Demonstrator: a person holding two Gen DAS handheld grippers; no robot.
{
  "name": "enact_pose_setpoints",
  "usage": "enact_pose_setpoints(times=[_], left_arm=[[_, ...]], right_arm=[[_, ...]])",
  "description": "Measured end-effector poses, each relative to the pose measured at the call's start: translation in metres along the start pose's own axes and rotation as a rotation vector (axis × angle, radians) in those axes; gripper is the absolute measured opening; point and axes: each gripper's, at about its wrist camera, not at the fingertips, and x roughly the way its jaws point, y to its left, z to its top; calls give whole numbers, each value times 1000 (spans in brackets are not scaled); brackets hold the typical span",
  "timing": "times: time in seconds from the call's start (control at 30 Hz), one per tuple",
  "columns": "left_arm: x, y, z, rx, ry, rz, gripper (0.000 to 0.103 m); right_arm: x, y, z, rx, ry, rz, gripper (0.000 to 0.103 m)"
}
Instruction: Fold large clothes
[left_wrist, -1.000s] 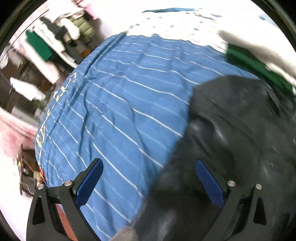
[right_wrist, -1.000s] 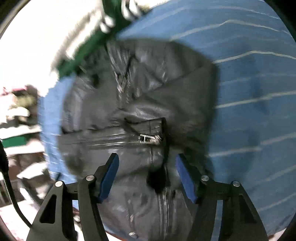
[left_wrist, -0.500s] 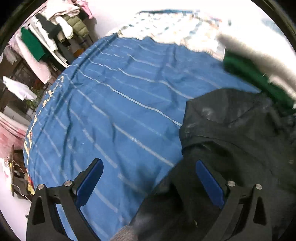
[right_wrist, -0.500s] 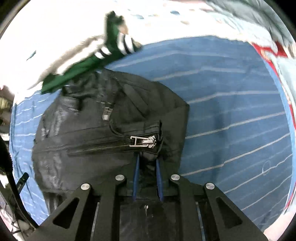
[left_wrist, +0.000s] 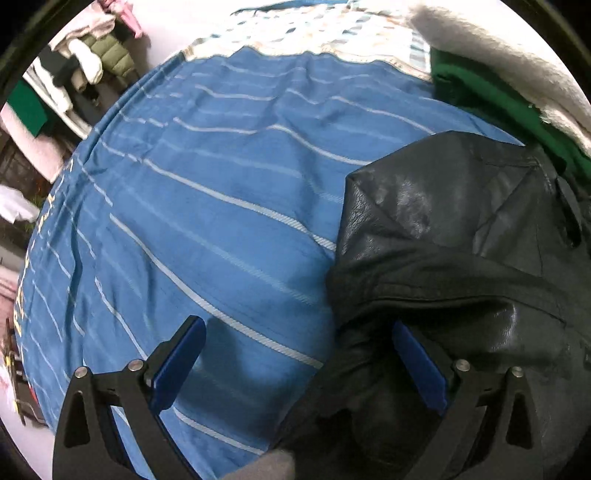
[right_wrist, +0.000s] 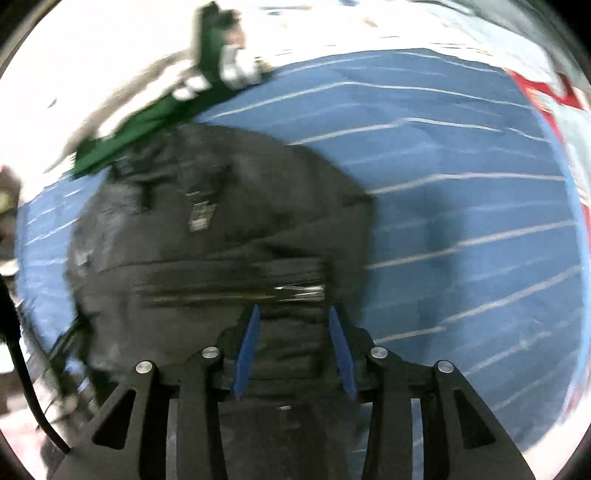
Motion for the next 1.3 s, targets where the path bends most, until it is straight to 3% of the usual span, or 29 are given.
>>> enact_pose_setpoints(times=[0.1,0.17,0.23,0.33,0.4,0.43,0.47,0.63,0.77,0.9,1.03,1.1,1.17,1.3], left_arm=[[3,1,0,-45,2,-3,103],[4,4,-4,-95,-27,-31,103],[5,5,-6,-129,-20,-43,103],[-4,2,-3,-111,6,0,103],[-21,-3,-4,-99,-6,97,103],[-34,-7,-7,-89,-18,157,103],[-49,-13,-12,-75,-26,221,103],[-131,-59,-67,27,-50,511,103],[-176,-112,-137,98,14,610,103],[-199,-191,-215,209,106,609,103],[-209,-273,-275,300,186,488,103],[-206,-304,-291,330,205,450,103],[-186,-332,-306,386,217,458,103],[-139,-331,-302,373,242,520,103]], right_arm=[[34,10,-1,-35,91,62,42],[73,6,-1,-26,178,7,36],[87,5,3,-17,191,-24,29],[75,26,10,-102,219,-91,33],[60,27,9,-126,213,-64,45],[52,26,8,-137,210,-55,67],[38,22,6,-159,201,-39,78],[-9,-16,-10,-211,172,-11,78],[-39,-80,-22,-250,176,-23,78],[-53,-138,-34,-238,196,-35,78],[-52,-183,-38,-209,215,-62,78],[-52,-204,-35,-188,218,-74,78],[-52,-220,-29,-172,214,-82,78],[-43,-237,-15,-145,211,-58,78]])
